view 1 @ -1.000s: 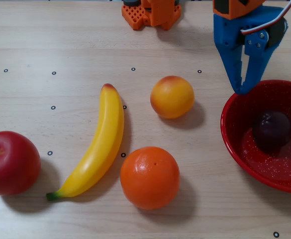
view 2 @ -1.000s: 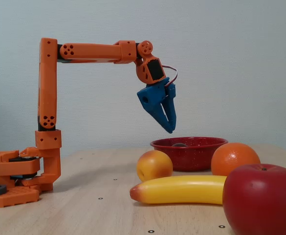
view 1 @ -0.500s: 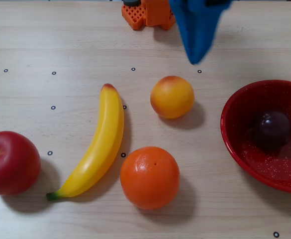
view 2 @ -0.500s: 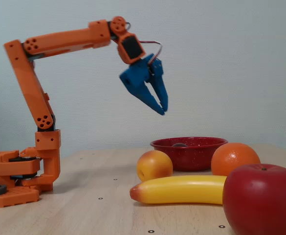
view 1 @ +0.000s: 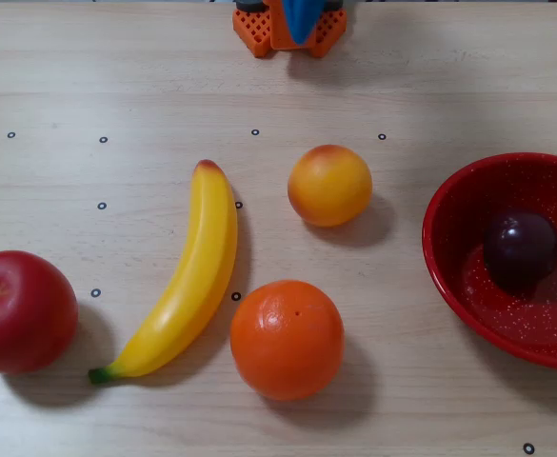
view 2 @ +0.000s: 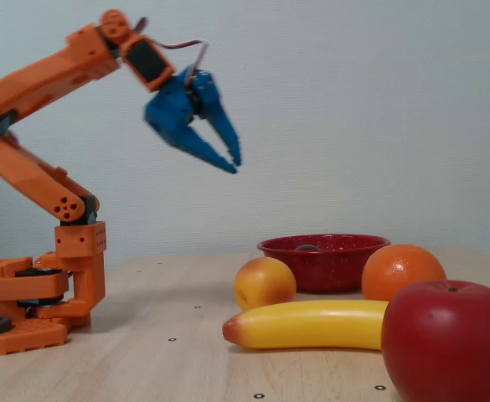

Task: Put plum in the red bowl.

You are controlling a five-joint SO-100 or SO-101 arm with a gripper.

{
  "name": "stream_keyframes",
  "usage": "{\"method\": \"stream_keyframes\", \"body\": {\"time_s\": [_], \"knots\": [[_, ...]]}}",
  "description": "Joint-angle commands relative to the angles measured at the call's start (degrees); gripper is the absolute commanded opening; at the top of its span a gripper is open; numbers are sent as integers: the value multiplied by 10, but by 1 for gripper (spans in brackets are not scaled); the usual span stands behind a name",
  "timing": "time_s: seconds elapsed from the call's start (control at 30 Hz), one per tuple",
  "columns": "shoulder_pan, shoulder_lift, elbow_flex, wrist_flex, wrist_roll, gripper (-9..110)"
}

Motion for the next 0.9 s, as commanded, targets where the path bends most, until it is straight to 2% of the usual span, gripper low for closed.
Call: {"method": "stream_keyframes", "body": {"time_s": [0.0,0.5,0.7,0.87], "knots": [[23,70,3,21,-11,0],[52,287,123,97,-35,0],[54,359,192,76,-38,0],[55,410,285,-4,-38,0]]}}
